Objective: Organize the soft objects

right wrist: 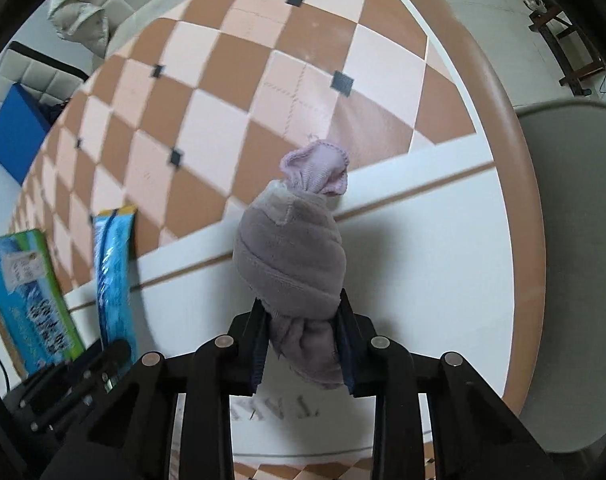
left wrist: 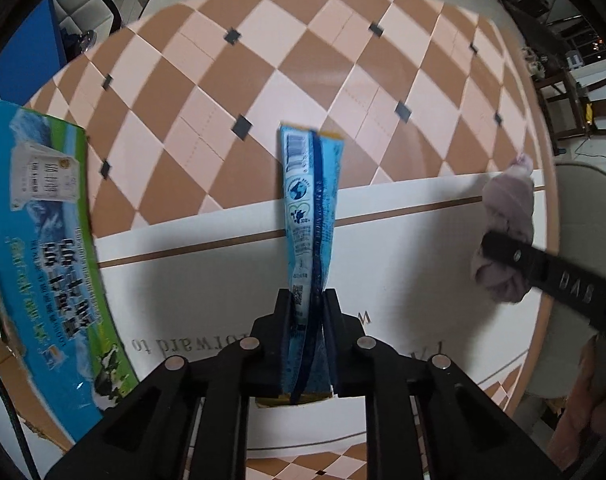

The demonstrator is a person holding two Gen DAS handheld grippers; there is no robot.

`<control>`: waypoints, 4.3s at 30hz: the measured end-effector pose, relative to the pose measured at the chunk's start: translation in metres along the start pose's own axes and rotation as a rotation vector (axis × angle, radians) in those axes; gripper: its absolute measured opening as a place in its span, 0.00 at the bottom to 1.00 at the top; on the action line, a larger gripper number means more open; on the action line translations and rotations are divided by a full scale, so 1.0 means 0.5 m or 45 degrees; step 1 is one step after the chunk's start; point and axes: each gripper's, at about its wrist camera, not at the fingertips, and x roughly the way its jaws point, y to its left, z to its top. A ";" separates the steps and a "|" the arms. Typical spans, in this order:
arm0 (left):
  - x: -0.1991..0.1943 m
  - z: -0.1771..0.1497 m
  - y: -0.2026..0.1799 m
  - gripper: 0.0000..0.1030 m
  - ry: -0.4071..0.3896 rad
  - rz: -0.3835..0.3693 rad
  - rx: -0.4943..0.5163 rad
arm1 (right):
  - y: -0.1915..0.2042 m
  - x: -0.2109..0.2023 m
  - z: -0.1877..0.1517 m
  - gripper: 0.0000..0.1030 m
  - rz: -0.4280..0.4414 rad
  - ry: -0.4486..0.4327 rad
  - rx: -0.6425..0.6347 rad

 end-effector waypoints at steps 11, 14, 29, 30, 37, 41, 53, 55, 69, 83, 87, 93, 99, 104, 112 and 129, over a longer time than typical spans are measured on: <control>-0.166 -0.078 0.143 0.09 -0.162 -0.090 -0.011 | 0.112 -0.122 -0.149 0.30 0.135 -0.133 -0.103; -0.152 -0.110 0.174 0.07 -0.155 -0.101 -0.020 | 0.138 -0.140 -0.179 0.30 0.136 -0.150 -0.114; 0.042 -0.118 0.110 0.49 0.326 -0.100 0.097 | 0.132 -0.117 -0.240 0.31 0.120 -0.164 -0.043; 0.062 -0.121 0.109 0.49 0.346 -0.108 0.085 | 0.124 -0.114 -0.245 0.31 0.120 -0.162 -0.033; 0.135 -0.164 0.073 0.45 0.359 0.039 0.151 | 0.085 -0.100 -0.272 0.31 0.102 -0.145 -0.004; 0.123 -0.175 0.060 0.15 0.290 0.080 0.192 | 0.081 -0.098 -0.278 0.31 0.098 -0.139 -0.004; -0.185 -0.217 0.166 0.12 -0.100 -0.035 0.179 | 0.182 -0.173 -0.315 0.31 0.201 -0.209 -0.119; -0.253 -0.212 0.213 0.12 -0.173 -0.042 0.142 | 0.222 -0.185 -0.327 0.31 0.244 -0.217 -0.150; -0.299 -0.012 0.415 0.12 -0.181 -0.088 -0.039 | 0.542 -0.119 -0.378 0.31 0.364 -0.129 -0.314; -0.164 0.111 0.447 0.22 0.106 -0.165 0.003 | 0.629 -0.030 -0.338 0.47 0.272 -0.045 -0.220; -0.176 0.110 0.450 0.31 0.070 -0.129 0.046 | 0.634 -0.040 -0.341 0.56 0.244 -0.060 -0.212; -0.209 0.090 0.463 0.34 0.006 -0.070 0.081 | 0.645 -0.059 -0.343 0.56 0.212 -0.086 -0.203; -0.282 0.022 0.492 0.49 -0.185 -0.002 0.083 | 0.642 -0.090 -0.356 0.60 0.157 -0.140 -0.205; -0.328 -0.068 0.530 0.59 -0.331 0.056 0.037 | 0.644 -0.116 -0.376 0.64 0.113 -0.201 -0.223; -0.378 -0.199 0.589 0.82 -0.492 0.177 -0.052 | 0.670 -0.153 -0.413 0.80 0.047 -0.284 -0.290; -0.463 -0.360 0.630 0.98 -0.645 0.190 -0.178 | 0.699 -0.242 -0.503 1.00 -0.023 -0.447 -0.369</control>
